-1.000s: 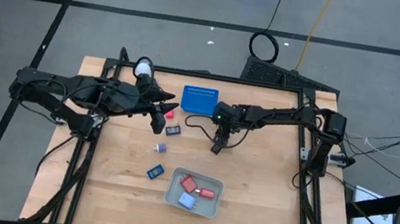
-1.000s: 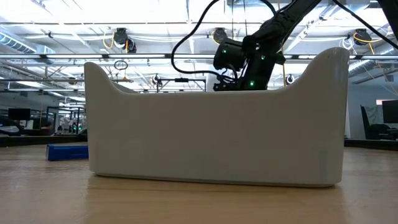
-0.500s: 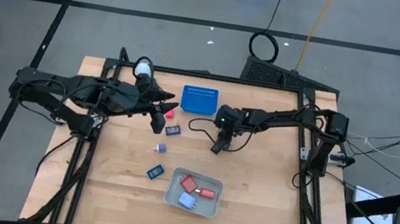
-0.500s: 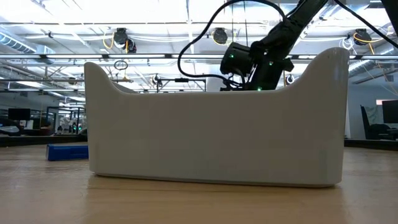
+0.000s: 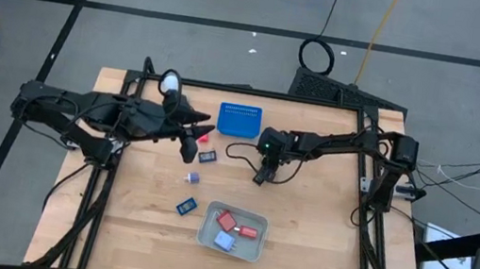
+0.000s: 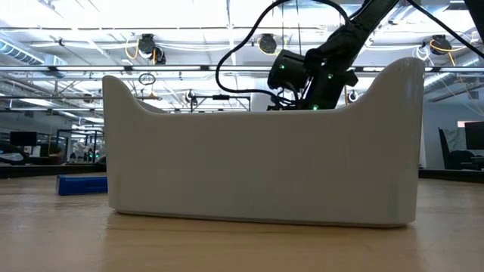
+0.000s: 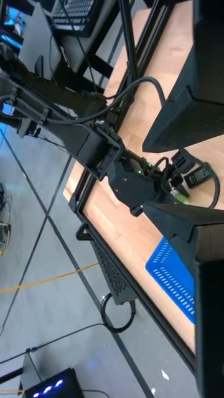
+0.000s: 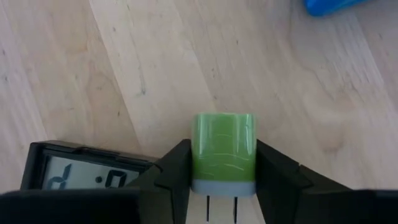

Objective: Pick & Place Office items
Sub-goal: Put the green charger adapter into the gray bin

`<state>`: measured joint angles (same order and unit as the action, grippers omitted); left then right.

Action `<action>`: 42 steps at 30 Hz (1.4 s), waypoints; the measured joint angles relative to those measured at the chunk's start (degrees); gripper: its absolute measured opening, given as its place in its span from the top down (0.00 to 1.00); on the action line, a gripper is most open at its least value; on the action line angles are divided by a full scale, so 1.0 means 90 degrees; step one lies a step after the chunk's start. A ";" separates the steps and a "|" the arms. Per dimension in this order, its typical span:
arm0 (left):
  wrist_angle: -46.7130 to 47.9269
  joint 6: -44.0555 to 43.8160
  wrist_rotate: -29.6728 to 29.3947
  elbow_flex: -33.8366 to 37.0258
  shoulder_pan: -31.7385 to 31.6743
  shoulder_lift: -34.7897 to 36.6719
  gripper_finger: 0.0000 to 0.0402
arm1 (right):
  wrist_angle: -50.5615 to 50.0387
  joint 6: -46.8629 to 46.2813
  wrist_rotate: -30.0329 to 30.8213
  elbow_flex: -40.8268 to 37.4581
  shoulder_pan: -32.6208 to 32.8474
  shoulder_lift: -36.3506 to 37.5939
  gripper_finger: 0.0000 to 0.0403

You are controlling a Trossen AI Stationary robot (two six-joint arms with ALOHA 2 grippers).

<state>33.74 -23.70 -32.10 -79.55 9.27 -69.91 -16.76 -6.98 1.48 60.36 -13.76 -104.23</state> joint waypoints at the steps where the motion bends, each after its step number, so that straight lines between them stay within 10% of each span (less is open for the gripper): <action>1: -0.0001 0.0000 0.0000 0.0000 0.0021 0.0000 0.64 | 0.0004 -0.0062 0.0000 -0.0002 0.0000 0.0036 0.69; 42: -0.0107 -0.0819 0.0002 0.0000 0.0581 0.0000 0.64 | 0.1546 -0.1408 -0.0368 0.0000 0.1905 0.3196 0.69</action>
<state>32.77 -31.08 -32.08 -79.55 14.50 -69.91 -2.84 -19.66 -1.83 60.36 3.39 -75.46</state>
